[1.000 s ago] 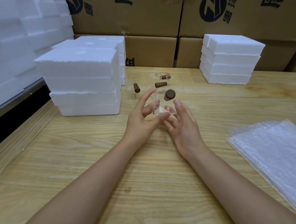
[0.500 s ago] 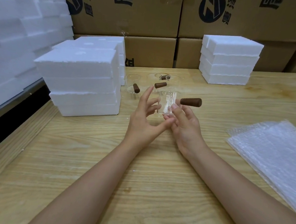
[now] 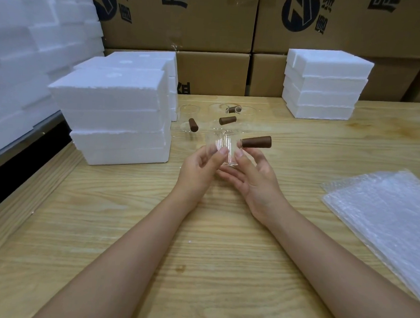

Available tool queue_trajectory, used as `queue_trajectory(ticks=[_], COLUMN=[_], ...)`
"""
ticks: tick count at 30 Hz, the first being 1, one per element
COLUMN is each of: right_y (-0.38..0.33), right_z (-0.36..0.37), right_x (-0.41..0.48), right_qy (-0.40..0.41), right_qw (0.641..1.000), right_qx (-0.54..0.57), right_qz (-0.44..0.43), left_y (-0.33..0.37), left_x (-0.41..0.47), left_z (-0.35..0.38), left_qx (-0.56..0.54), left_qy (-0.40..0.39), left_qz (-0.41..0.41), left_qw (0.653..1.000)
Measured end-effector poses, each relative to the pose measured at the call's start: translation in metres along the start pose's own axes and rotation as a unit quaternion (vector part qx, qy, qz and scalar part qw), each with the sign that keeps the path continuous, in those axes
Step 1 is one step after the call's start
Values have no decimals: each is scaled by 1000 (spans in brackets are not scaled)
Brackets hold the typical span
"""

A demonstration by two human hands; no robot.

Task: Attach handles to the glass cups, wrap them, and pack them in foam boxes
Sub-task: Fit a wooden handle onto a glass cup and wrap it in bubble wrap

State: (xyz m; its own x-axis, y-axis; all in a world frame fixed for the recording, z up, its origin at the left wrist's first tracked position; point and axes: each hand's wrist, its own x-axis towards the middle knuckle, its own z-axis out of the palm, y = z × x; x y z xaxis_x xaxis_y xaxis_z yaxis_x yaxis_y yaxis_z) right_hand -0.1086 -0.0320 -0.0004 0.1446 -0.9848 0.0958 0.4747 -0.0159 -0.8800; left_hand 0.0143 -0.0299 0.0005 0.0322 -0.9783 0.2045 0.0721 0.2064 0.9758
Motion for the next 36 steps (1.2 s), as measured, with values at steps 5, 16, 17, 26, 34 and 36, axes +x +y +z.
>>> queue_trajectory(ticks=[5,16,17,26,34,36], right_y=[-6,-21,-20,-14,-17,-18], right_z=[-12,-21,-22,-28,-25,-21], right_x=[-1,-3,-2,19,13,9], right_qy=[109,114,118,199,212,209], right_qw=[928,751,777,922,923,910], right_qx=[-277,-528,-505,-305,-289,-304], right_qz=[-223,-379,-358,-133,-138,-188], left_y=[-1,5,5,-3,0,2], left_x=[1,-7,-8,-7,-8,-9], left_z=[-1,2,2,-4,0,0], left_qx=[-7,-2,4,80,63,23], left_qy=[7,-65,-70,-119,-83,-88], left_qz=[-15,-16,-6,66,55,30], left_qw=[1000,998,998,987,993,995])
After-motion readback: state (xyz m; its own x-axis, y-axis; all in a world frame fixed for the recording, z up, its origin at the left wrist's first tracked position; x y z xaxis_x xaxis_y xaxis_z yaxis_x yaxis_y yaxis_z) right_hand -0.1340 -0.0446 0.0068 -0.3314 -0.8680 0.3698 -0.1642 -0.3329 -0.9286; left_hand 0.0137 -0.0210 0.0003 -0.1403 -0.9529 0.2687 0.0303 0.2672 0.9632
